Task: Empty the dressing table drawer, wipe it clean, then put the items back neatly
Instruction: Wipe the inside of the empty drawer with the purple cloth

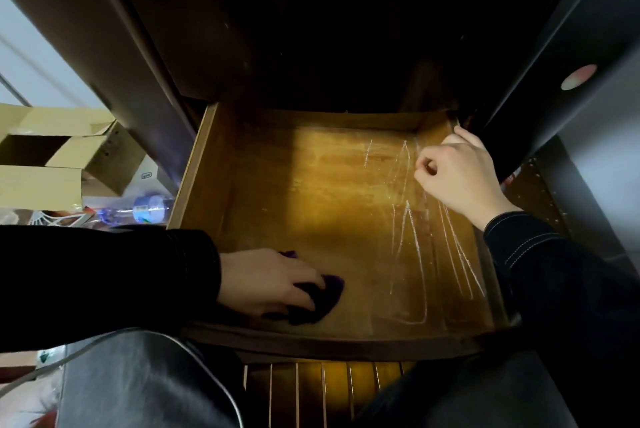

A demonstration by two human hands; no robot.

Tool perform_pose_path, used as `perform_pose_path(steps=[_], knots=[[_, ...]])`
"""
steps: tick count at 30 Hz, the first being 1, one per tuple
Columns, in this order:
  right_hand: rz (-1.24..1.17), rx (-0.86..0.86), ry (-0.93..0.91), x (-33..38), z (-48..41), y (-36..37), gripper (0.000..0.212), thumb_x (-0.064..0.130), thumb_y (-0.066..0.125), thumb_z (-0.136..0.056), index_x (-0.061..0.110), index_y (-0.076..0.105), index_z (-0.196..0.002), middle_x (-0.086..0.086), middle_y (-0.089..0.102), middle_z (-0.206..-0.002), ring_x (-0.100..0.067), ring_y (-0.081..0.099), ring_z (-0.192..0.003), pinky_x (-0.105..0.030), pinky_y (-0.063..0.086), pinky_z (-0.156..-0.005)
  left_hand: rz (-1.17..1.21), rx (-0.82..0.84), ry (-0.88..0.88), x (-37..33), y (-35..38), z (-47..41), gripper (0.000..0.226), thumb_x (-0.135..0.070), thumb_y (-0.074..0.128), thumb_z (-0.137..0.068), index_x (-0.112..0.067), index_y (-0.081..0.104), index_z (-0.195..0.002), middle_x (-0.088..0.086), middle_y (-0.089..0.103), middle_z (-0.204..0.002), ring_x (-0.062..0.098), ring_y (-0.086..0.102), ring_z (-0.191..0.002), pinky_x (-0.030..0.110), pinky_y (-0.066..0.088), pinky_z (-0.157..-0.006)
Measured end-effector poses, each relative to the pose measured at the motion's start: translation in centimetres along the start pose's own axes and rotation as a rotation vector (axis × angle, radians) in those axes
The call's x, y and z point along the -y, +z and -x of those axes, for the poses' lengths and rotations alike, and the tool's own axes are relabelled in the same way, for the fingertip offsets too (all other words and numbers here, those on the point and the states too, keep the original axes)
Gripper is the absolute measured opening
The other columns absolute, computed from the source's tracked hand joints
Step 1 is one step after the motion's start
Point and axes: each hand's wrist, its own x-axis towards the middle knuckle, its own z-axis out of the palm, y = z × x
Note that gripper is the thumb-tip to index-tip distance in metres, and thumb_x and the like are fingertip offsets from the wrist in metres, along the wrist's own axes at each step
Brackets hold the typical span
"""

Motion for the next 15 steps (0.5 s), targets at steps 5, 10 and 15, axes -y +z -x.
perform_pose_path(steps=[5, 10, 15], knots=[[0.004, 0.001, -0.007, 0.0, 0.0, 0.0, 0.020, 0.024, 0.063, -0.091, 0.024, 0.070, -0.072, 0.011, 0.055, -0.058, -0.014, 0.054, -0.079, -0.037, 0.019, -0.125, -0.038, -0.087, 0.076, -3.0, -0.2, -6.1, 0.026, -0.020, 0.057, -0.100, -0.016, 0.068, -0.123, 0.003, 0.057, -0.123, 0.019, 0.047, -0.107, 0.038, 0.043, -0.088], [-0.004, 0.005, 0.003, 0.1, 0.1, -0.2, 0.020, 0.025, 0.063, -0.092, 0.024, 0.070, -0.073, 0.012, 0.055, -0.060, -0.013, 0.054, -0.081, -0.033, 0.013, -0.124, -0.003, -0.130, 0.050, -3.7, -0.9, -9.0, 0.028, -0.015, 0.063, -0.094, -0.015, 0.070, -0.121, 0.004, 0.057, -0.122, 0.019, 0.044, -0.106, 0.031, 0.042, -0.088], [-0.016, 0.003, 0.012, 0.0, 0.1, -0.1, 0.019, 0.024, 0.064, -0.091, 0.024, 0.070, -0.073, 0.010, 0.057, -0.060, -0.013, 0.053, -0.080, -0.033, 0.014, -0.125, 0.081, -0.197, -0.231, -0.7, 0.2, -3.6, 0.026, -0.027, 0.059, -0.096, -0.018, 0.064, -0.120, 0.005, 0.052, -0.123, 0.023, 0.048, -0.114, 0.037, 0.046, -0.089]])
